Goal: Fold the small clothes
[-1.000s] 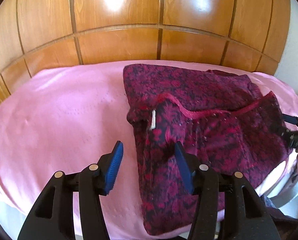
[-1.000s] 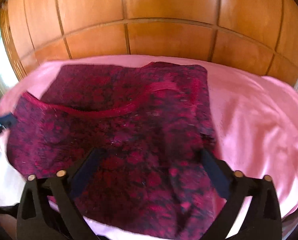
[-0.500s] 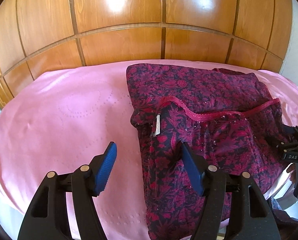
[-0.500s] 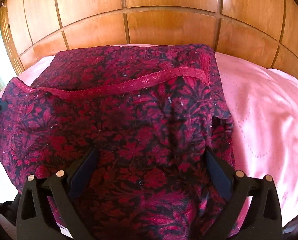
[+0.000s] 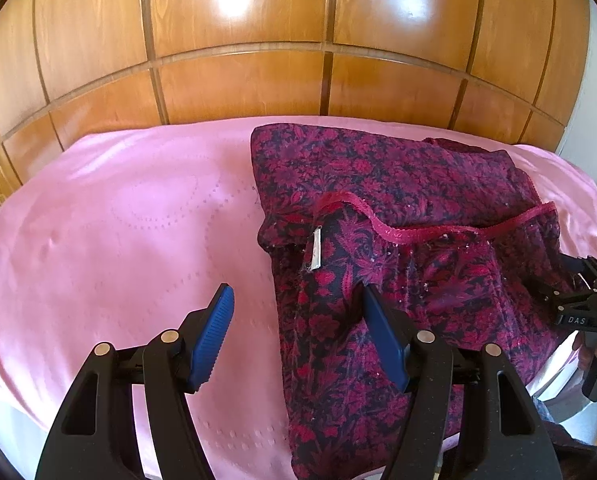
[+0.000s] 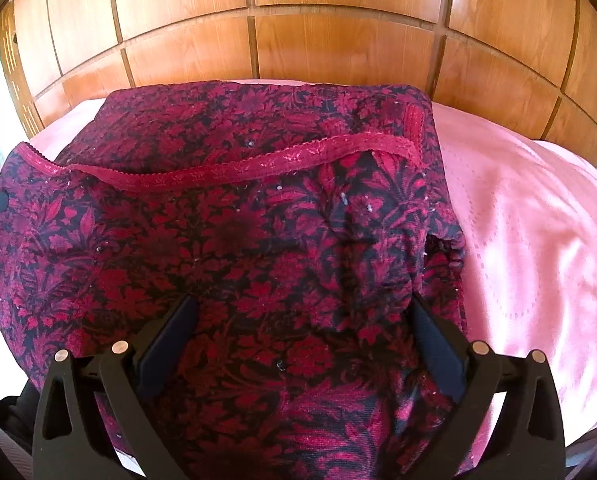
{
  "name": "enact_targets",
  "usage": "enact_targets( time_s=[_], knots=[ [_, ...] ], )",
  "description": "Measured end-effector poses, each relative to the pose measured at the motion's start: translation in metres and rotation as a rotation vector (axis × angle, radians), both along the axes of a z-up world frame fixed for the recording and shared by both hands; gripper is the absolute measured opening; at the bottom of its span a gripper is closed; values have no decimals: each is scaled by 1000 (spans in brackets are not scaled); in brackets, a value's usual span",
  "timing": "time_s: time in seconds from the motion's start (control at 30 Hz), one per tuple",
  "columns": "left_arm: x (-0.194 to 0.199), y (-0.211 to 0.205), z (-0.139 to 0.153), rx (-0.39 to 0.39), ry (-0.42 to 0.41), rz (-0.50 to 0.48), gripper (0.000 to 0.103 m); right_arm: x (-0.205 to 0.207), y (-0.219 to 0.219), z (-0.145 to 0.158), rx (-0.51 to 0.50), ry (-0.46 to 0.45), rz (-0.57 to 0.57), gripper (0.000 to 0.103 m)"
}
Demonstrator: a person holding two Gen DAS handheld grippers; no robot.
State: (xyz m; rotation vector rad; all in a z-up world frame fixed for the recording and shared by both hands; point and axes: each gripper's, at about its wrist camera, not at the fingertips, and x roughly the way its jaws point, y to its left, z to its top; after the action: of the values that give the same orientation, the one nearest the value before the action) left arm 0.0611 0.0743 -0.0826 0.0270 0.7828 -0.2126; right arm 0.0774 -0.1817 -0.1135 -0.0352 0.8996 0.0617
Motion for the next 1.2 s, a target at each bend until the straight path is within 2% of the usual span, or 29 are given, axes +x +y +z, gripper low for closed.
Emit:
enact_targets(
  time_s=[0.13, 0.33, 0.47, 0.57, 0.67, 0.7, 0.73, 0.77, 0.83, 0.9, 0.97, 1.07, 1.2],
  knots=[
    [2, 6, 5, -16, 4, 0, 63, -1, 1, 13, -27, 2, -21, 101],
    [9, 26, 18, -178, 26, -29, 61, -14, -18, 40, 11, -73, -65, 100],
    [13, 26, 18, -263, 41, -76, 61, -12, -28, 52, 26, -106, -86, 84],
    [17, 21, 13, -265, 53, -90, 61, -1, -29, 52, 28, -101, -81, 73],
    [21, 16, 6, -272, 81, -112, 61, 10, -25, 48, -6, -99, -67, 70],
    [23, 14, 4, -268, 86, -118, 60, 14, -24, 46, -13, -94, -64, 60],
    [23, 13, 2, -267, 85, -119, 44, 18, -22, 43, -15, -84, -57, 52],
    [24, 11, 0, -262, 93, -124, 35, 21, -20, 41, -22, -75, -50, 39],
    [22, 11, 1, -257, 77, -114, 18, 21, -16, 40, -50, -77, -34, 26],
    [13, 14, 7, -265, 30, -121, 15, 14, -14, 42, -62, -82, -10, 19],
    [1, 18, 15, -269, -12, -124, 14, 3, -15, 50, -59, -89, 10, 17],
    [-13, 25, 30, -291, -71, -130, 14, -11, -19, 75, -3, -131, 26, 17],
    [-7, 30, 42, -303, -116, -99, 14, -9, -27, 104, 78, -186, 19, 17]
  ],
)
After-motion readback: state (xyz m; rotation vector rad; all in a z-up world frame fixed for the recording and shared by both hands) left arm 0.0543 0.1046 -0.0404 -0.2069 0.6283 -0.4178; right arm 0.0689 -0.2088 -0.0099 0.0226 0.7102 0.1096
